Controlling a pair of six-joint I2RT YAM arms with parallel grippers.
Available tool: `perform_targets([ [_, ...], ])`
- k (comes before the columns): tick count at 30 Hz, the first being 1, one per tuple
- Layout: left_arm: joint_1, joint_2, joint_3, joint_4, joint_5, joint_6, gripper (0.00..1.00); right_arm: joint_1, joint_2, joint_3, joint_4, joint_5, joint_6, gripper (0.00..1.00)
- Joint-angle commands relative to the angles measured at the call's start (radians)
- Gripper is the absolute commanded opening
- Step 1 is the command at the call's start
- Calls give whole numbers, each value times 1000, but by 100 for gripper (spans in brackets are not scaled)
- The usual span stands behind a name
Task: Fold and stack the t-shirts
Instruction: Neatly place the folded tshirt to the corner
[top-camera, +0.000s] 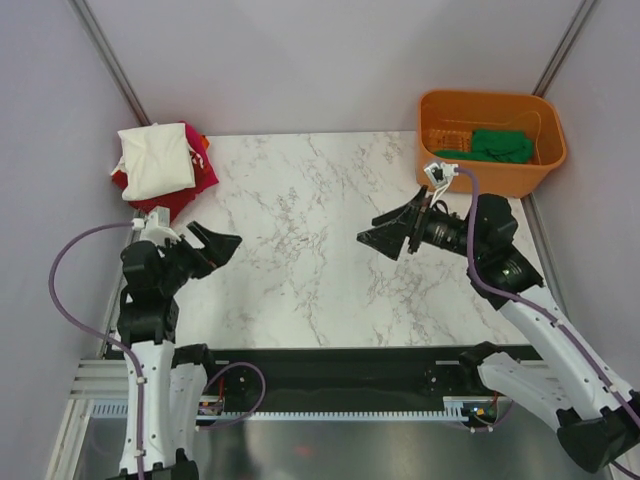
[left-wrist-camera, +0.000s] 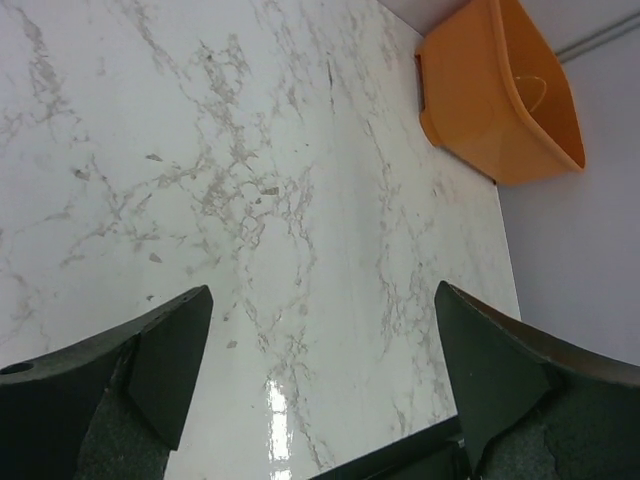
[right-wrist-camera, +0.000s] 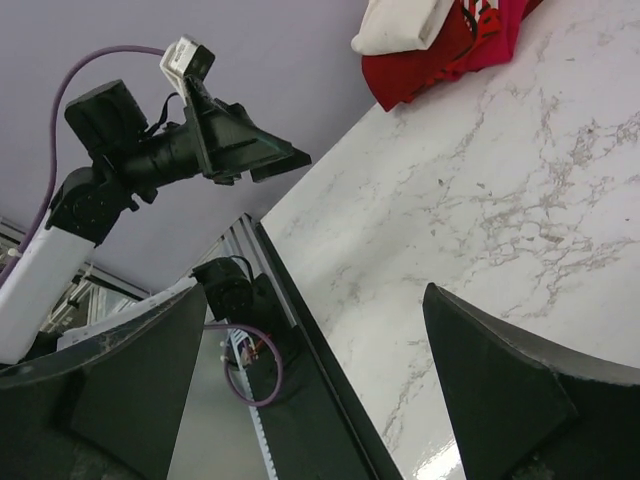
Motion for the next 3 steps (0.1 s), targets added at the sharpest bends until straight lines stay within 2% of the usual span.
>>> perform_targets([
  [1, -43, -40, 25, 24, 62, 43, 100, 4, -21, 47, -33, 42, 8, 98],
  [3, -46, -28, 33, 24, 62, 43, 100, 4, -15, 73, -73, 51, -15, 98],
])
